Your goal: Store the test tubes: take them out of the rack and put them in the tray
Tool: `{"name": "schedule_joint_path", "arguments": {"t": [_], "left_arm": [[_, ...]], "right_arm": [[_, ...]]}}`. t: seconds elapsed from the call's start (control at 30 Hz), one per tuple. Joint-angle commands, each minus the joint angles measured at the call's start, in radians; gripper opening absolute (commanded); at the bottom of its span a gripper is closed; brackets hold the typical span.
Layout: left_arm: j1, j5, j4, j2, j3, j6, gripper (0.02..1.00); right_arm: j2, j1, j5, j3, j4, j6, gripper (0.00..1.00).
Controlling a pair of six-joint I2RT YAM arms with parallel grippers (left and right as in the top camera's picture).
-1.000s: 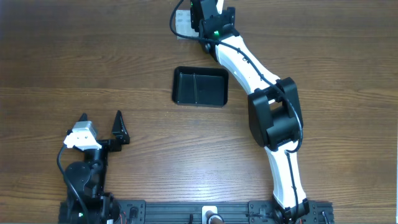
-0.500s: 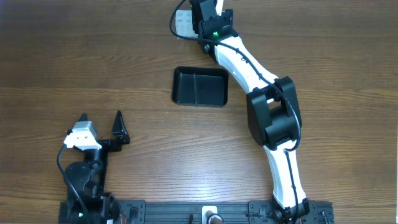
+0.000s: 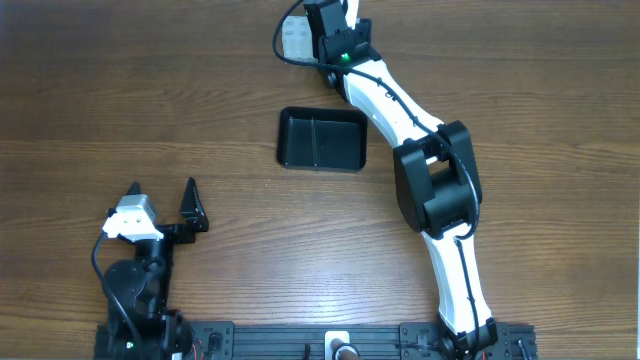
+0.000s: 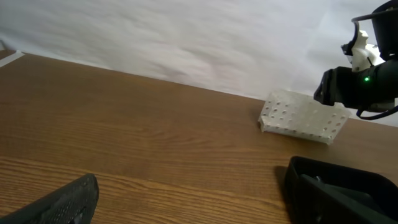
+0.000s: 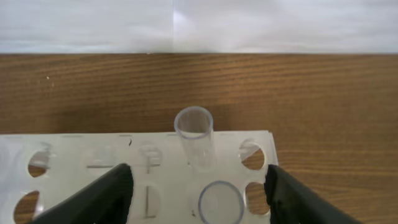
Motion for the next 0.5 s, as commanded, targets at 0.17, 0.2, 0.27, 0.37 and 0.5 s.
{"name": "schedule_joint_path", "arguments": {"t": [0.17, 0.2, 0.27, 0.37, 0.5], "left_arm": [[0.001, -0.003, -0.003, -0.007, -0.005, 0.014, 0.998], [0.001, -0.003, -0.003, -0.007, -0.005, 0.014, 0.998], [0.001, -0.003, -0.003, -0.007, -0.005, 0.014, 0.996], [0.001, -0.003, -0.003, -0.007, -0.005, 0.014, 0.998], [0.001, -0.003, -0.003, -0.007, -0.005, 0.014, 0.998]], "right_arm": [[0.014, 0.005, 0.018, 0.022, 0.002, 0.009, 0.472], [0.014, 0.005, 0.018, 0.022, 0.001, 0.009, 0.452], [0.014, 0.005, 0.018, 0.022, -0.002, 0.009, 0.411], [0.014, 0.006, 0.018, 0.022, -0.006, 0.009, 0.391], [0.014, 0.008, 0.018, 0.021, -0.009, 0.009, 0.312]]}}
